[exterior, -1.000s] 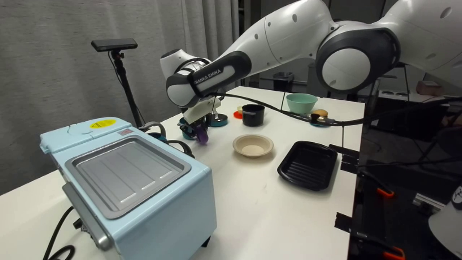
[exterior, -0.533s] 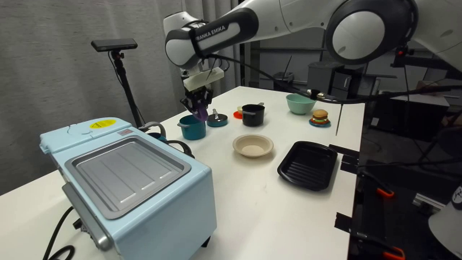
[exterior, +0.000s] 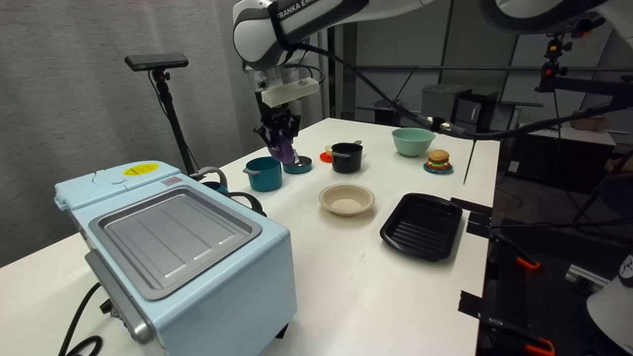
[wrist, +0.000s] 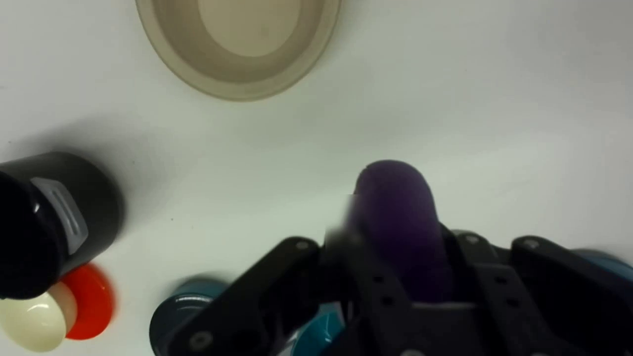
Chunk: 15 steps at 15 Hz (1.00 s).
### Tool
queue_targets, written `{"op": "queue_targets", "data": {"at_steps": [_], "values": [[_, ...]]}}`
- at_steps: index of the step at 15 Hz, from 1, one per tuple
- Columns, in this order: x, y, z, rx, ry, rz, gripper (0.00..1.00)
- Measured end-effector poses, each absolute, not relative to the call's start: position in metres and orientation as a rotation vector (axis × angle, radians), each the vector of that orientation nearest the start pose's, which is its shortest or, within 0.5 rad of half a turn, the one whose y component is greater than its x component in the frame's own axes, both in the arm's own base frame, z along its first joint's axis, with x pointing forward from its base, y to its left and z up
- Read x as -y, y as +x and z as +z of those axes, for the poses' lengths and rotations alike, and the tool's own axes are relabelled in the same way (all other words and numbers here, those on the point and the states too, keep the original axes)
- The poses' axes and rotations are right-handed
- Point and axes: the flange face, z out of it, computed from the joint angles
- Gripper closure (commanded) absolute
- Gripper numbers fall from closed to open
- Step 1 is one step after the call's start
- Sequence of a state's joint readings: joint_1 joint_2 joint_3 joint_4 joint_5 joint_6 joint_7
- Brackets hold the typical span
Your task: Put the purple object inside the bowl
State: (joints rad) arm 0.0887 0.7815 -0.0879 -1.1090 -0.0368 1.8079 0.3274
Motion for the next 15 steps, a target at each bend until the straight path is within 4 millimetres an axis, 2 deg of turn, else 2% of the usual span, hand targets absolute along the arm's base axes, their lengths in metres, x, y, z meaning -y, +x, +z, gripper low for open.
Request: {"op": "queue_targets", "data": {"at_steps": [5, 8, 11, 15], "values": [[-0.033, 0.710, 0.303, -0.431, -3.205, 0.300, 0.94], [-0.035, 0.685, 0.280, -0.422, -3.202, 0.372, 0.94], [-0.026, 0.665, 0.267, -0.458, -3.199, 0.392, 0.94], [-0.005, 0.643, 0.255, -0.540, -3.193, 0.428, 0.94]]}}
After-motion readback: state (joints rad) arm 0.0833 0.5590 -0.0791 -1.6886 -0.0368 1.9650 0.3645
